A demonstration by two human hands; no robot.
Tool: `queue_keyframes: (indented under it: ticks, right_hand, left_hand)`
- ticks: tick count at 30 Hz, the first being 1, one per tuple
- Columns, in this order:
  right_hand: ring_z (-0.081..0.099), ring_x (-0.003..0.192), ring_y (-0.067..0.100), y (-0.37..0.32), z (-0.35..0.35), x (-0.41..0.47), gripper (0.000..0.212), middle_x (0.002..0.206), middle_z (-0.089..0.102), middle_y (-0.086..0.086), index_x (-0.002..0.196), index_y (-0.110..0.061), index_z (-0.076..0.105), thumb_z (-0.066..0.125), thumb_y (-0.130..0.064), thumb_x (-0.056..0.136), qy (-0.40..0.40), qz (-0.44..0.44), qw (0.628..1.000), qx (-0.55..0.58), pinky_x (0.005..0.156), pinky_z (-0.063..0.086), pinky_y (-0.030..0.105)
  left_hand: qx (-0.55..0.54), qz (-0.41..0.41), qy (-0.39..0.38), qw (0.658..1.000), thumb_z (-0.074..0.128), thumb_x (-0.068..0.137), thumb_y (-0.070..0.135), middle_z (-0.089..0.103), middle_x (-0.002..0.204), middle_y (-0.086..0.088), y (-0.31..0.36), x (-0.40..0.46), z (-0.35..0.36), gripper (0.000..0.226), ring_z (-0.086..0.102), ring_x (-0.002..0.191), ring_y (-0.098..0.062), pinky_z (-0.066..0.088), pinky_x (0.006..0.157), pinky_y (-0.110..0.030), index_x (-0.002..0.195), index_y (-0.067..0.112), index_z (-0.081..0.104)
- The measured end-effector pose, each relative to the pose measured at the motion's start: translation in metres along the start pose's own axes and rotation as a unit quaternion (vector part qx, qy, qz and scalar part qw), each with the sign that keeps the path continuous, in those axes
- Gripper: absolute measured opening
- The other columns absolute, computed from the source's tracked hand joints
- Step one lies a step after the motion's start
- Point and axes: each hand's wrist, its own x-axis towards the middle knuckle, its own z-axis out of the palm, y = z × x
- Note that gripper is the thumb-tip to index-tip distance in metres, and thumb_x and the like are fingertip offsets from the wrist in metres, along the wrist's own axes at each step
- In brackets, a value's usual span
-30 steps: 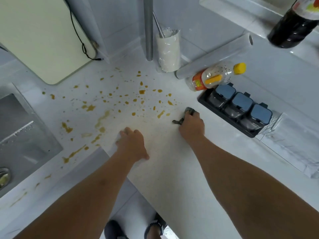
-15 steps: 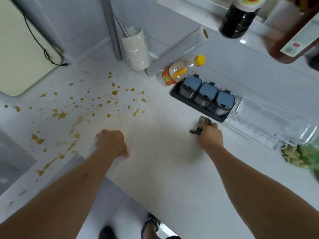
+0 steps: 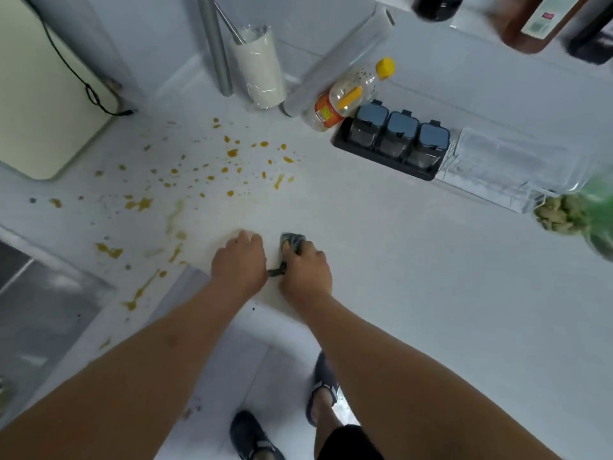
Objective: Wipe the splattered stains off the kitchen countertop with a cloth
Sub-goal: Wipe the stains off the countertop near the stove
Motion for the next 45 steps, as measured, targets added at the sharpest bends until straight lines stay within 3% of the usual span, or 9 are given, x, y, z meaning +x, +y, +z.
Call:
queue_keyframes:
  ticks: [5, 12, 17, 22, 27, 32, 39, 43, 45]
  right_hand:
    - [0.049, 0.109, 0.036, 0.007, 0.011, -0.035, 0.051, 0.129, 0.049, 0.01, 0.139, -0.033, 0.055, 0.059, -0.027, 0.089, 0.006, -0.018, 1.0, 0.007, 0.084, 0.049, 0.037]
    - [0.045, 0.114, 0.039, 0.189, -0.033, -0.098, 0.053, 0.128, 0.043, 0.012, 0.148, -0.044, 0.042, 0.046, -0.026, 0.099, 0.109, 0.264, 0.957, 0.047, 0.099, 0.044, 0.042]
    - [0.043, 0.11, 0.04, 0.235, -0.034, -0.15, 0.057, 0.124, 0.043, 0.011, 0.147, -0.047, 0.041, 0.047, -0.028, 0.093, 0.151, 0.419, 0.894, 0.047, 0.097, 0.044, 0.045]
    - [0.047, 0.101, 0.038, 0.131, 0.001, -0.125, 0.059, 0.125, 0.046, 0.013, 0.147, -0.042, 0.043, 0.042, -0.028, 0.089, 0.138, 0.301, 0.942, 0.048, 0.089, 0.042, 0.041]
    - [0.048, 0.096, 0.031, 0.099, 0.011, -0.129, 0.059, 0.114, 0.052, 0.008, 0.141, -0.048, 0.051, 0.061, -0.036, 0.085, 0.091, 0.156, 0.983, 0.022, 0.079, 0.043, 0.036]
    - [0.046, 0.093, 0.031, 0.206, -0.003, -0.19, 0.063, 0.118, 0.049, 0.008, 0.144, -0.047, 0.047, 0.054, -0.02, 0.088, 0.111, 0.235, 0.965, 0.027, 0.082, 0.045, 0.037]
    - [0.05, 0.093, 0.039, 0.38, -0.043, -0.302, 0.061, 0.113, 0.043, 0.011, 0.145, -0.044, 0.046, 0.045, -0.015, 0.092, 0.142, 0.439, 0.885, 0.065, 0.089, 0.049, 0.042]
    - [0.055, 0.1, 0.041, 0.388, -0.051, -0.302, 0.044, 0.119, 0.045, 0.015, 0.135, -0.027, 0.049, 0.048, -0.023, 0.091, 0.118, 0.52, 0.843, 0.074, 0.082, 0.044, 0.039]
    - [0.056, 0.104, 0.04, 0.362, -0.044, -0.281, 0.046, 0.127, 0.046, 0.017, 0.139, -0.024, 0.047, 0.046, -0.021, 0.092, 0.116, 0.486, 0.863, 0.073, 0.08, 0.042, 0.038]
  left_hand:
    - [-0.044, 0.087, -0.055, 0.994, 0.059, 0.092, 0.022, 0.051, 0.128, -0.009, 0.001, -0.03, 0.004, 0.035, 0.058, 0.113, -0.033, 0.052, 0.086, -0.042, 0.127, 0.015, 0.055]
    - [0.007, 0.139, -0.152, 0.979, 0.078, 0.079, 0.058, 0.036, 0.153, -0.01, 0.043, -0.056, 0.011, 0.084, 0.037, 0.141, -0.033, 0.045, 0.109, -0.05, 0.147, 0.024, 0.045]
    - [0.071, 0.149, -0.137, 0.977, 0.076, 0.083, 0.056, 0.041, 0.135, -0.011, 0.051, -0.057, 0.019, 0.07, 0.041, 0.128, -0.035, 0.052, 0.099, -0.05, 0.139, 0.024, 0.049]
    - [0.075, 0.085, -0.146, 0.983, 0.071, 0.084, 0.061, 0.036, 0.146, -0.014, 0.074, -0.064, 0.021, 0.073, 0.037, 0.136, -0.036, 0.043, 0.105, -0.054, 0.139, 0.02, 0.046]
    - [0.007, 0.173, -0.082, 0.982, 0.071, 0.085, 0.029, 0.036, 0.144, -0.015, 0.132, -0.085, 0.031, 0.063, 0.041, 0.135, -0.032, 0.045, 0.093, -0.04, 0.135, 0.01, 0.038]
    - [0.004, 0.195, -0.12, 0.973, 0.071, 0.084, 0.025, 0.046, 0.129, -0.009, 0.182, -0.105, 0.044, 0.046, 0.047, 0.124, -0.029, 0.046, 0.086, -0.037, 0.12, 0.015, 0.045]
    - [0.021, 0.145, -0.178, 0.973, 0.073, 0.082, 0.063, 0.033, 0.151, -0.015, 0.22, -0.119, 0.062, 0.084, 0.032, 0.139, -0.04, 0.045, 0.108, -0.053, 0.151, 0.024, 0.044]
    - [-0.008, 0.155, -0.186, 0.97, 0.071, 0.091, 0.05, 0.028, 0.163, -0.013, 0.213, -0.119, 0.052, 0.083, 0.032, 0.147, -0.035, 0.039, 0.115, -0.045, 0.16, 0.022, 0.036]
    - [-0.095, 0.128, -0.184, 0.97, 0.074, 0.092, 0.04, 0.034, 0.165, -0.012, 0.202, -0.119, 0.045, 0.079, 0.04, 0.147, -0.03, 0.036, 0.116, -0.036, 0.159, 0.017, 0.039]
